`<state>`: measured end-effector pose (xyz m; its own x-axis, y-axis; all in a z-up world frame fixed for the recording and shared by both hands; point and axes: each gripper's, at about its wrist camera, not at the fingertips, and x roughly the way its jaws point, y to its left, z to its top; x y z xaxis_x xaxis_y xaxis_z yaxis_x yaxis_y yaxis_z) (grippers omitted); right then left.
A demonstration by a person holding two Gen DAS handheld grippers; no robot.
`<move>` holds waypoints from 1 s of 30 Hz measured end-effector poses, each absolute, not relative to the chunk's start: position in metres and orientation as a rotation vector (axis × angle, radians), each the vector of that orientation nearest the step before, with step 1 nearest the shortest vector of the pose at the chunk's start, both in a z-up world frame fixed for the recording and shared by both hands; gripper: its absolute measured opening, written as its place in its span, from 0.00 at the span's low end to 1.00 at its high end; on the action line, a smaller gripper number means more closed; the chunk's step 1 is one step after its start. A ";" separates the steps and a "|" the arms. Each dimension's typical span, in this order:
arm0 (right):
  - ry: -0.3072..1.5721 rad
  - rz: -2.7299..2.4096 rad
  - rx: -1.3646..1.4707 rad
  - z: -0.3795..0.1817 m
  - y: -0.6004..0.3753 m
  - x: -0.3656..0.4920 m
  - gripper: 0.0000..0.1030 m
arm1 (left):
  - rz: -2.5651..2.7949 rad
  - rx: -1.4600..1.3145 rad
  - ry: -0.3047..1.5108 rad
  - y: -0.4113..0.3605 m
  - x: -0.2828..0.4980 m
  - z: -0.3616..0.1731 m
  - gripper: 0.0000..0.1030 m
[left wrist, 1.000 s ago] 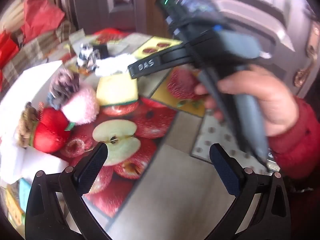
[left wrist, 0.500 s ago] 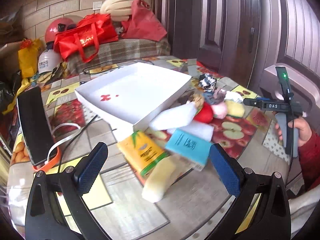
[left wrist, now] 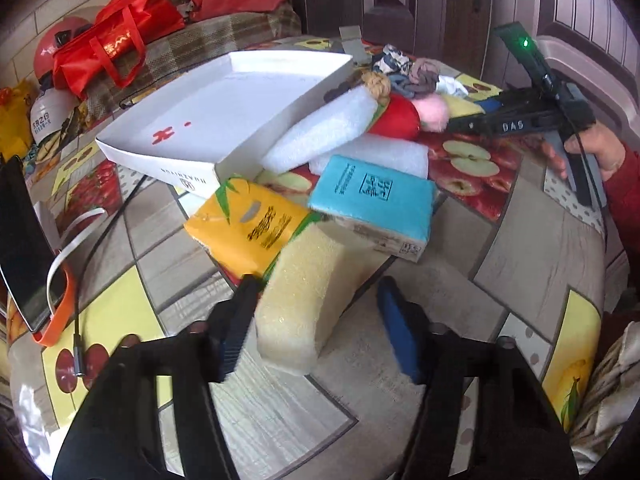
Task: Organize soft objects
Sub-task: 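Grasp the cream foam sponge with the left tool while the right grasps the yellow sponge, then lower both sponges into the white tray and open both tools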
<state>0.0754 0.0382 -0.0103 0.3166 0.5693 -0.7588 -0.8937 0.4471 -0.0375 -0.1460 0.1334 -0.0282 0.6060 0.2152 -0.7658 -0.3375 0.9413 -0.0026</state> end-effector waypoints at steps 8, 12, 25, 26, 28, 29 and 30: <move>0.681 1.053 -0.420 0.007 0.006 0.066 0.43 | 0.359 -0.183 0.754 0.129 -0.179 0.003 0.22; 0.622 1.060 -0.314 0.023 -0.012 0.059 0.43 | 0.464 -0.177 0.637 0.137 -0.190 0.021 0.22; 0.487 1.075 -0.075 0.058 0.016 0.050 0.43 | 0.654 -0.180 0.402 0.195 -0.142 0.080 0.23; 0.486 1.080 -0.057 0.061 0.020 0.051 0.43 | 0.663 -0.169 0.393 0.197 -0.134 0.086 0.23; 0.483 1.092 -0.030 0.067 0.027 0.051 0.43 | 0.684 -0.159 0.375 0.204 -0.116 0.094 0.23; 0.480 1.091 -0.020 0.069 0.030 0.051 0.44 | 0.690 -0.158 0.367 0.208 -0.109 0.096 0.23; 0.477 1.093 -0.011 0.070 0.033 0.051 0.44 | 0.691 -0.161 0.361 0.212 -0.101 0.099 0.23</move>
<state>0.0514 0.0334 0.0704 0.3690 0.8494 -0.3773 -0.8541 0.4700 0.2229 -0.1012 0.2121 0.0989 0.7118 0.5929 -0.3766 -0.6479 0.7613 -0.0261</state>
